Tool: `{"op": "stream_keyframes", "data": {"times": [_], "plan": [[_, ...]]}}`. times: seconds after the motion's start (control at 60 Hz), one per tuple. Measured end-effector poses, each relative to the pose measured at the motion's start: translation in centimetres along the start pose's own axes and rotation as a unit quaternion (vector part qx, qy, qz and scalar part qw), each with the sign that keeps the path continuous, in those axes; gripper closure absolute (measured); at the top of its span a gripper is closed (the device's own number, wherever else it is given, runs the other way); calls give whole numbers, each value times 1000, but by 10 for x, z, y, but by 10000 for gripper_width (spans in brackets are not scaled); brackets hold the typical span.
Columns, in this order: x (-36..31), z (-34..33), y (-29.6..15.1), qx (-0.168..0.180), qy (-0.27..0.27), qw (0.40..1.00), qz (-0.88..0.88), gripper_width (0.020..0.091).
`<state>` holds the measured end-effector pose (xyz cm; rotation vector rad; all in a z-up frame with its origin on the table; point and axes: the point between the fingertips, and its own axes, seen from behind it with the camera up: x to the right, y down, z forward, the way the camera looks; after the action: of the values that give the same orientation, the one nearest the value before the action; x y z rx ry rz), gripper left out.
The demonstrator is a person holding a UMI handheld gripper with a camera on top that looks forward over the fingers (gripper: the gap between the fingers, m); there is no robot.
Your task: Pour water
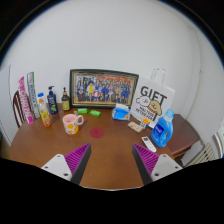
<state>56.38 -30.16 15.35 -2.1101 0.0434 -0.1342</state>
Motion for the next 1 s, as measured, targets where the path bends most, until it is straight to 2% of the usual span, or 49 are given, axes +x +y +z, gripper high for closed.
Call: {"op": "stream_keyframes", "data": {"times": [0.167,0.283,0.55,0.767,1.0], "plan": [[-33,15,4,-10,-20,1000,-13,252],[-85,21,3,-19,-37,999,-27,251],[-254,56,-8,-13,-74,997,-31,253],[-387,117,-44,20,-105,994,-12,250],[-461,217,-83,67,-117,991,3,246]]}}
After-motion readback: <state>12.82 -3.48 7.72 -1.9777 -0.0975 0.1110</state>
